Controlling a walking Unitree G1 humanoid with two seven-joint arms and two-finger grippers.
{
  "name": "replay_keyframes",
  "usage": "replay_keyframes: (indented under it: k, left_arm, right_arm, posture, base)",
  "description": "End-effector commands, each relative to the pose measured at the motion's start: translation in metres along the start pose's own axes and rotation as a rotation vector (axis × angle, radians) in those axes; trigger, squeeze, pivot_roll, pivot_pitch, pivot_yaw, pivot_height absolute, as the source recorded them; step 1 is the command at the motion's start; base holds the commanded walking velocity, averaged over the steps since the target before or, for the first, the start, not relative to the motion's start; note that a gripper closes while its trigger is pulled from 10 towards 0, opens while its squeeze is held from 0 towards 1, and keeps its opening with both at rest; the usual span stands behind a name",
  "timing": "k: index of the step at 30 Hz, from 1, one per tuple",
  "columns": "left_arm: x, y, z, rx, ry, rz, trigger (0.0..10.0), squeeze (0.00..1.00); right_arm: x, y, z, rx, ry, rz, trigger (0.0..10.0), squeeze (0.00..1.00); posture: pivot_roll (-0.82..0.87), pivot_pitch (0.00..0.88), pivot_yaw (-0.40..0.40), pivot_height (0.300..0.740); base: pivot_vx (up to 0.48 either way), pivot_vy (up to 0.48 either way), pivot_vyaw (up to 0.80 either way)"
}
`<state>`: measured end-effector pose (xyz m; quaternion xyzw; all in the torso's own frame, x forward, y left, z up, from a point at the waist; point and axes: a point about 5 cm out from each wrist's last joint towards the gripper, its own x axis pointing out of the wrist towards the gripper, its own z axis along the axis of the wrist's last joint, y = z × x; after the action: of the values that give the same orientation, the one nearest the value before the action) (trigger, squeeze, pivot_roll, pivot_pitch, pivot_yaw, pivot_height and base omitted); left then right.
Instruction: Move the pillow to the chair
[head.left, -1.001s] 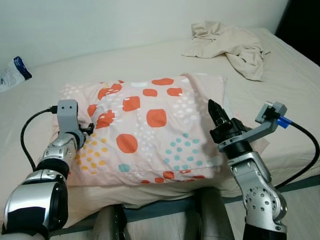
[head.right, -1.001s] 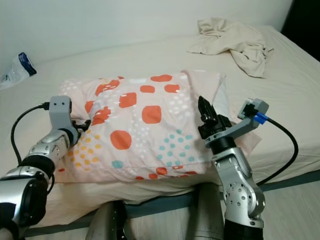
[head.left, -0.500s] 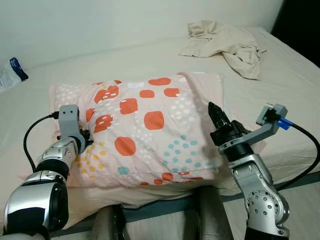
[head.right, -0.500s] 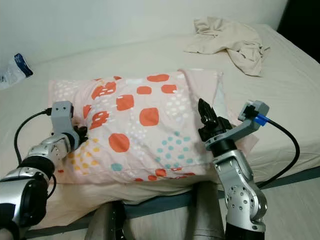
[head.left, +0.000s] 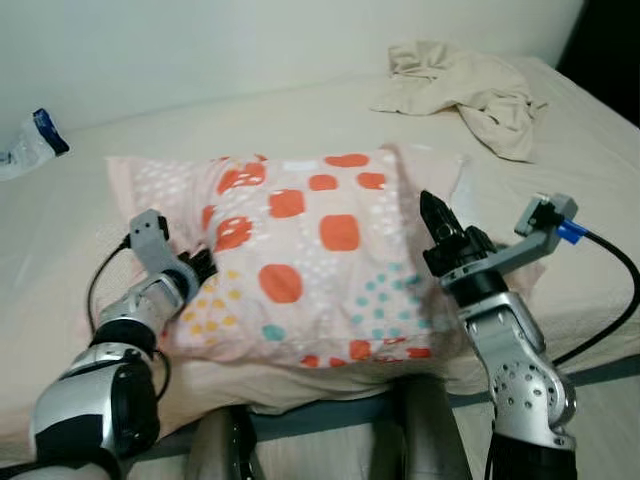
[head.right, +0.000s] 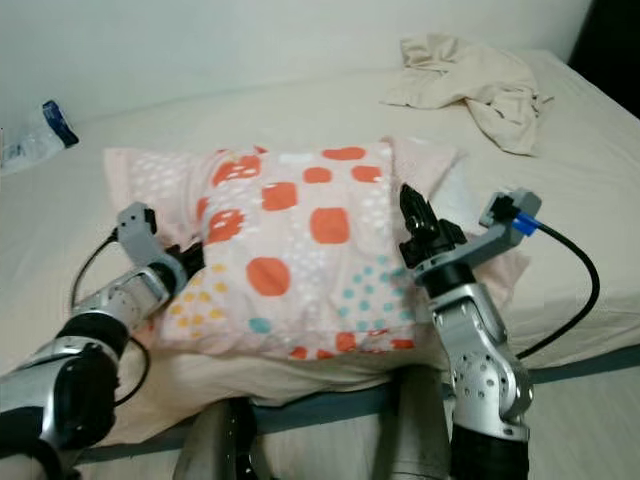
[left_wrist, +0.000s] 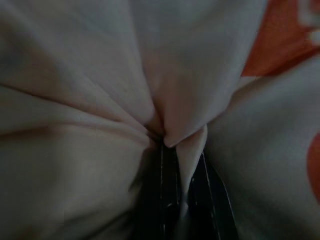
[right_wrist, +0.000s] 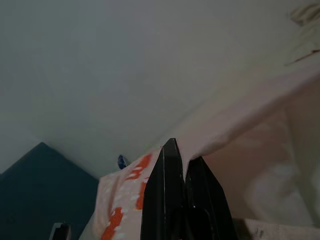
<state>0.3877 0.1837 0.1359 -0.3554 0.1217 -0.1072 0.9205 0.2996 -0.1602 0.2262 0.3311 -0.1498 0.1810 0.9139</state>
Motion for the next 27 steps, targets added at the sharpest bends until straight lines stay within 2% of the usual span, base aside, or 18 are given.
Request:
replay_keyframes:
  k: [1,2,4,5,6,7,8,9,10,11,13,20,24,27]
  left_arm:
    - [0.008,-0.022,-0.009,-0.072,0.03,-0.119,0.0,0.0]
    - [0.01,-0.035,0.002,-0.064,-0.023,-0.179,0.0,0.0]
    - [0.01,-0.035,0.002,-0.064,-0.023,-0.179,0.0,0.0]
    - [0.009,-0.049,0.014,-0.055,-0.079,-0.233,0.0,0.0]
    - [0.005,-0.064,0.025,-0.017,-0.144,-0.284,0.0,0.0]
    - [0.005,-0.064,0.025,-0.017,-0.144,-0.284,0.0,0.0]
    - [0.0,-0.075,0.032,0.009,-0.185,-0.317,0.0,0.0]
    - [-0.007,-0.085,0.039,0.071,-0.245,-0.329,0.0,0.0]
    - [-0.007,-0.085,0.039,0.071,-0.245,-0.329,0.0,0.0]
    - [-0.01,-0.085,0.041,0.114,-0.268,-0.32,0.0,0.0]
    - [-0.011,-0.083,0.042,0.146,-0.281,-0.305,0.0,0.0]
    - [-0.014,-0.073,0.04,0.197,-0.3,-0.233,0.0,0.0]
    - [-0.019,-0.062,0.031,0.239,-0.285,-0.136,0.0,0.0]
    - [-0.019,-0.059,0.027,0.25,-0.279,-0.114,0.0,0.0]
  right_arm:
    - [0.005,0.007,0.0,0.021,-0.011,0.057,0.0,0.0]
    - [0.008,0.008,0.001,0.016,-0.015,0.065,0.0,0.0]
    - [0.008,0.008,0.001,0.016,-0.015,0.065,0.0,0.0]
    - [0.011,0.008,0.003,0.003,-0.018,0.07,0.0,0.0]
    - [0.014,0.008,0.005,-0.017,-0.024,0.073,0.0,0.0]
    - [0.014,0.008,0.005,-0.017,-0.024,0.073,0.0,0.0]
    - [0.017,0.008,0.007,-0.034,-0.027,0.075,0.0,0.0]
    - [0.021,0.007,0.008,-0.067,-0.021,0.076,0.0,0.0]
    - [0.021,0.007,0.008,-0.067,-0.021,0.076,0.0,0.0]
    - [0.024,0.005,0.008,-0.085,-0.016,0.079,0.0,0.0]
    - [0.026,0.005,0.009,-0.09,-0.019,0.087,0.0,0.0]
    - [0.032,0.003,0.009,-0.103,-0.013,0.105,0.0,0.0]
    - [0.034,0.001,0.007,-0.111,-0.006,0.105,0.0,0.0]
    - [0.034,0.0,0.006,-0.114,-0.003,0.103,0.0,0.0]
  posture:
    - [-0.18,0.198,0.117,0.546]
    - [-0.17,0.173,0.118,0.546]
    - [-0.17,0.173,0.118,0.546]
    - [-0.17,0.169,0.118,0.546]
    - [-0.15,0.137,0.117,0.546]
    - [-0.15,0.137,0.117,0.546]
    - [-0.15,0.137,0.117,0.546]
    - [-0.15,0.111,0.116,0.546]
    - [-0.15,0.111,0.116,0.546]
    - [-0.14,0.097,0.112,0.551]
    - [-0.14,0.09,0.111,0.561]
    - [-0.13,0.064,0.102,0.591]
    - [-0.13,0.057,0.1,0.61]
    - [-0.14,0.054,0.102,0.625]
  base:
    - [0.0,0.0,0.0]
    - [0.0,0.0,0.0]
    - [0.0,0.0,0.0]
    - [0.0,0.0,0.0]
    - [0.0,0.0,0.0]
    - [0.0,0.0,0.0]
    - [0.0,0.0,0.0]
    - [0.0,0.0,0.0]
    - [0.0,0.0,0.0]
    - [0.0,0.0,0.0]
    - [0.0,0.0,0.0]
    - [0.0,0.0,0.0]
    - [0.0,0.0,0.0]
    - [0.0,0.0,0.0]
